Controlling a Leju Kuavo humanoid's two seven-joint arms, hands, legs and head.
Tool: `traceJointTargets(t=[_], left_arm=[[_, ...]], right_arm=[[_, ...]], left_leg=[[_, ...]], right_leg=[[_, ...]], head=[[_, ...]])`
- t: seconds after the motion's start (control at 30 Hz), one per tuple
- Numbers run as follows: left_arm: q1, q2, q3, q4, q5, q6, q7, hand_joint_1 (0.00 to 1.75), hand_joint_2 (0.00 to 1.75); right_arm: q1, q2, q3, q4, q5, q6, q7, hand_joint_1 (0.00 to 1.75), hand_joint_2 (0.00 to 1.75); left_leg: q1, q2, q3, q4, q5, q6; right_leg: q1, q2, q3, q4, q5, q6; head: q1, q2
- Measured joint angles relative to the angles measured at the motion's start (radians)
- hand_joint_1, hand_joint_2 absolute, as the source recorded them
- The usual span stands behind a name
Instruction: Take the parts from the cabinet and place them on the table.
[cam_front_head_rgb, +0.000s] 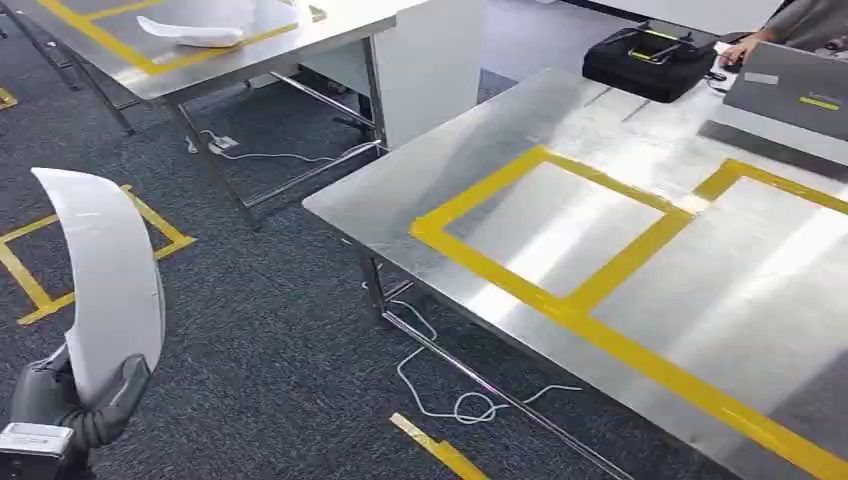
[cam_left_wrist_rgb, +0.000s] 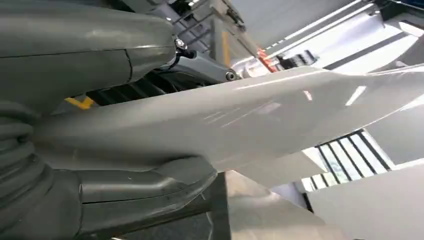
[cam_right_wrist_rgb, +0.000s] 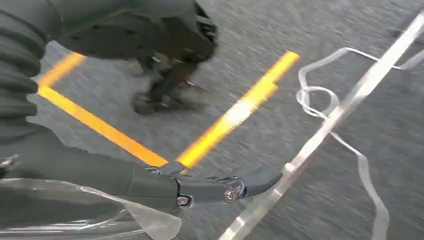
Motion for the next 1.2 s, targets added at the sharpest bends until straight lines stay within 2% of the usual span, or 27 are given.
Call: traceJointTargets(t=[0.07, 0.1, 0.13, 0.17, 0.23, 0.27, 0.3, 0.33, 0.4, 0.43, 0.5, 0.57, 0.6, 0.63, 0.67, 0.73, 0.77, 0.8, 0.83, 0.87, 0.9, 0.93, 1.0, 1.1, 1.13, 1.17, 1.2], left_arm=[[0.0, -0.001, -0.002, 0.001, 0.001, 0.003, -0.002, 1.75, 1.75], [-0.002, 0.002, -0.003, 0.002, 0.003, 0.007, -0.002, 1.75, 1.75], [-0.002, 0.003, -0.005, 0.002, 0.007, 0.01, -0.002, 1.75, 1.75], [0.0, 0.006, -0.006, 0.003, 0.009, 0.014, -0.003, 1.75, 1.75], [0.002, 0.01, -0.008, 0.008, 0.011, 0.018, -0.003, 1.75, 1.75], [0.002, 0.012, -0.009, 0.01, 0.013, 0.018, -0.003, 1.75, 1.75], [0.002, 0.015, -0.01, 0.012, 0.013, 0.019, -0.003, 1.75, 1.75], [0.002, 0.016, -0.011, 0.014, 0.014, 0.02, -0.003, 1.75, 1.75], [0.002, 0.017, -0.012, 0.014, 0.018, 0.021, -0.003, 1.75, 1.75], [0.001, 0.018, -0.013, 0.014, 0.018, 0.021, -0.003, 1.75, 1.75], [0.0, 0.022, -0.016, 0.015, 0.019, 0.022, -0.004, 1.75, 1.75], [-0.002, 0.023, -0.017, 0.015, 0.02, 0.023, -0.005, 1.75, 1.75], [-0.004, 0.023, -0.017, 0.015, 0.02, 0.024, -0.006, 1.75, 1.75], [-0.004, 0.023, -0.018, 0.016, 0.02, 0.024, -0.006, 1.75, 1.75], [-0.003, 0.023, -0.018, 0.016, 0.021, 0.026, -0.008, 1.75, 1.75], [0.0, 0.023, -0.018, 0.018, 0.021, 0.026, -0.008, 1.75, 1.75], [0.0, 0.023, -0.018, 0.019, 0.021, 0.026, -0.008, 1.75, 1.75], [0.0, 0.023, -0.018, 0.019, 0.023, 0.026, -0.008, 1.75, 1.75], [-0.001, 0.023, -0.019, 0.019, 0.026, 0.026, -0.007, 1.75, 1.75], [-0.001, 0.023, -0.02, 0.02, 0.031, 0.024, -0.007, 1.75, 1.75], [-0.001, 0.023, -0.021, 0.02, 0.031, 0.021, -0.007, 1.75, 1.75], [-0.001, 0.023, -0.021, 0.02, 0.035, 0.017, -0.007, 1.75, 1.75], [-0.008, 0.026, -0.022, 0.021, 0.046, -0.001, -0.002, 1.75, 1.75], [-0.034, 0.026, -0.027, 0.028, 0.074, -0.049, 0.011, 1.75, 1.75], [-0.043, 0.026, -0.028, 0.031, 0.078, -0.057, 0.011, 1.75, 1.75], [-0.048, 0.026, -0.029, 0.034, 0.083, -0.067, 0.014, 1.75, 1.75], [-0.051, 0.026, -0.03, 0.038, 0.087, -0.077, 0.018, 1.75, 1.75]], right_arm=[[0.0, 0.0, -0.016, 0.017, 0.0, 0.017, 0.017, 0.0, 1.75], [0.0, 0.0, -0.025, 0.022, -0.002, 0.026, 0.029, 0.0, 1.75], [-0.002, 0.0, -0.031, 0.027, -0.01, 0.035, 0.041, 0.0, 1.75], [-0.006, 0.0, -0.037, 0.032, -0.016, 0.041, 0.053, 0.0, 1.75], [-0.01, 0.0, -0.048, 0.041, -0.021, 0.052, 0.074, 0.0, 1.75], [-0.01, 0.0, -0.05, 0.044, -0.022, 0.057, 0.079, 0.0, 1.75], [-0.01, 0.0, -0.055, 0.048, -0.025, 0.059, 0.083, 0.0, 1.75], [-0.01, 0.0, -0.059, 0.05, -0.026, 0.062, 0.087, 0.0, 1.75], [-0.01, 0.0, -0.061, 0.051, -0.027, 0.067, 0.088, 0.0, 1.75], [-0.011, 0.0, -0.061, 0.053, -0.028, 0.069, 0.091, 0.0, 1.75], [-0.01, 0.0, -0.061, 0.054, -0.029, 0.073, 0.098, 0.0, 1.75], [-0.003, 0.0, -0.062, 0.055, -0.029, 0.076, 0.101, 0.0, 1.75], [-0.001, 0.0, -0.064, 0.055, -0.029, 0.076, 0.102, 0.0, 1.75], [0.0, 0.0, -0.066, 0.055, -0.029, 0.076, 0.103, 0.0, 1.75], [-0.002, 0.0, -0.066, 0.056, -0.03, 0.079, 0.106, 0.0, 1.75], [-0.004, 0.0, -0.065, 0.056, -0.031, 0.084, 0.11, 0.0, 1.75], [-0.003, 0.0, -0.065, 0.056, -0.032, 0.087, 0.116, 0.0, 1.75], [0.001, 0.0, -0.065, 0.056, -0.035, 0.089, 0.123, 0.0, 1.75], [0.004, 0.0, -0.064, 0.055, -0.04, 0.09, 0.127, 0.0, 1.75], [0.006, 0.0, -0.064, 0.055, -0.048, 0.09, 0.134, 0.0, 1.75], [0.008, 0.0, -0.063, 0.052, -0.053, 0.09, 0.138, 0.0, 1.75], [0.008, -0.001, -0.06, 0.049, -0.055, 0.09, 0.14, 0.0, 1.75], [0.01, 0.0, -0.053, 0.045, -0.062, 0.092, 0.145, 0.0, 1.75], [0.025, -0.001, -0.045, 0.033, -0.061, 0.098, 0.151, 0.0, 1.75], [0.028, 0.0, -0.042, 0.027, -0.058, 0.1, 0.151, 0.0, 1.75], [0.028, -0.001, -0.04, 0.023, -0.048, 0.102, 0.151, 0.0, 1.75], [0.029, 0.0, -0.036, 0.02, -0.034, 0.103, 0.147, 0.0, 1.75]], left_leg=[[0.005, 0.017, 0.007, -0.003, -0.003, -0.011], [0.012, -0.003, 0.009, 0.006, -0.017, -0.02], [0.012, -0.045, -0.004, 0.04, -0.047, -0.021], [0.011, -0.067, -0.031, 0.105, -0.086, -0.02], [0.01, -0.083, -0.107, 0.269, -0.153, -0.021], [0.01, -0.084, -0.13, 0.313, -0.157, -0.02], [0.01, -0.085, -0.131, 0.306, -0.133, -0.017], [0.009, -0.088, -0.113, 0.256, -0.091, -0.013], [0.009, -0.111, -0.045, 0.094, -0.003, -0.002], [0.009, -0.152, -0.022, 0.036, 0.008, 0.006], [0.009, -0.142, -0.017, 0.015, 0.001, 0.003], [0.006, -0.13, -0.017, 0.011, 0.004, 0.011], [0.016, -0.116, -0.014, -0.004, 0.013, 0.021], [0.014, -0.106, -0.012, -0.007, 0.014, 0.027], [0.013, -0.095, -0.013, -0.008, 0.015, 0.032], [0.01, -0.069, -0.016, -0.007, 0.014, 0.032], [0.009, -0.057, -0.017, -0.007, 0.014, 0.032], [0.01, -0.046, -0.017, -0.007, 0.014, 0.032], [0.01, -0.035, -0.016, -0.006, 0.013, 0.03], [0.011, -0.023, -0.014, -0.005, 0.011, 0.027], [0.011, -0.013, -0.01, -0.004, 0.008, 0.023], [0.009, -0.004, -0.005, -0.003, 0.005, 0.017], [0.002, 0.008, 0.001, -0.002, 0.001, 0.002], [0.008, 0.025, 0.011, -0.007, -0.002, -0.017], [0.012, -0.019, 0.006, 0.008, -0.021, -0.023], [0.014, -0.057, -0.012, 0.059, -0.06, -0.023], [0.014, -0.074, -0.044, 0.134, -0.1, -0.024]], right_leg=[[0.004, 0.019, -0.012, -0.001, 0.0, -0.013], [-0.002, 0.029, 0.004, -0.005, 0.005, -0.022], [-0.002, 0.037, 0.004, -0.005, 0.007, -0.027], [-0.002, 0.046, 0.002, -0.005, 0.009, -0.031], [0.002, 0.07, 0.0, -0.004, 0.013, -0.036], [0.004, 0.083, 0.0, -0.004, 0.013, -0.037], [0.005, 0.096, 0.002, -0.004, 0.013, -0.037], [0.006, 0.11, 0.003, -0.003, 0.013, -0.037], [0.006, 0.135, 0.005, -0.002, 0.013, -0.037], [0.008, 0.145, 0.002, -0.002, 0.014, -0.034], [0.009, 0.164, -0.012, 0.003, 0.016, -0.021], [0.004, 0.18, -0.026, -0.006, 0.021, -0.006], [0.005, 0.17, -0.025, 0.002, 0.017, -0.003], [0.008, 0.117, -0.035, 0.023, -0.005, -0.001], [0.007, 0.083, -0.066, 0.085, -0.052, 0.002], [0.003, 0.064, -0.139, 0.245, -0.132, 0.012], [0.002, 0.062, -0.162, 0.297, -0.148, 0.016], [0.0, 0.061, -0.163, 0.302, -0.139, 0.02], [-0.001, 0.057, -0.138, 0.258, -0.107, 0.021], [-0.003, 0.048, -0.09, 0.174, -0.064, 0.023], [-0.004, 0.027, -0.031, 0.072, -0.023, 0.022], [-0.004, -0.017, 0.012, -0.003, -0.009, 0.02], [0.0, -0.002, 0.008, -0.009, -0.008, 0.002], [0.001, 0.022, 0.012, -0.014, -0.002, -0.019], [-0.002, 0.031, 0.018, -0.015, 0.001, -0.025], [-0.002, 0.039, 0.018, -0.015, 0.005, -0.031], [-0.002, 0.051, 0.018, -0.015, 0.006, -0.032]], head=[[0.003, 0.0], [0.0, 0.0], [-0.002, 0.0], [-0.005, 0.0], [-0.003, 0.0], [-0.004, 0.0], [-0.003, 0.0], [-0.004, 0.0], [-0.004, 0.0], [-0.003, 0.0], [-0.002, 0.0], [-0.003, 0.0], [-0.002, 0.0], [0.002, 0.0], [0.011, 0.0], [0.01, 0.0], [0.01, 0.0], [0.01, 0.0], [0.01, 0.0], [0.01, 0.0], [0.01, 0.0], [0.011, 0.0], [0.005, 0.0], [0.007, 0.0], [0.003, 0.0], [0.003, 0.0], [0.003, 0.0]])
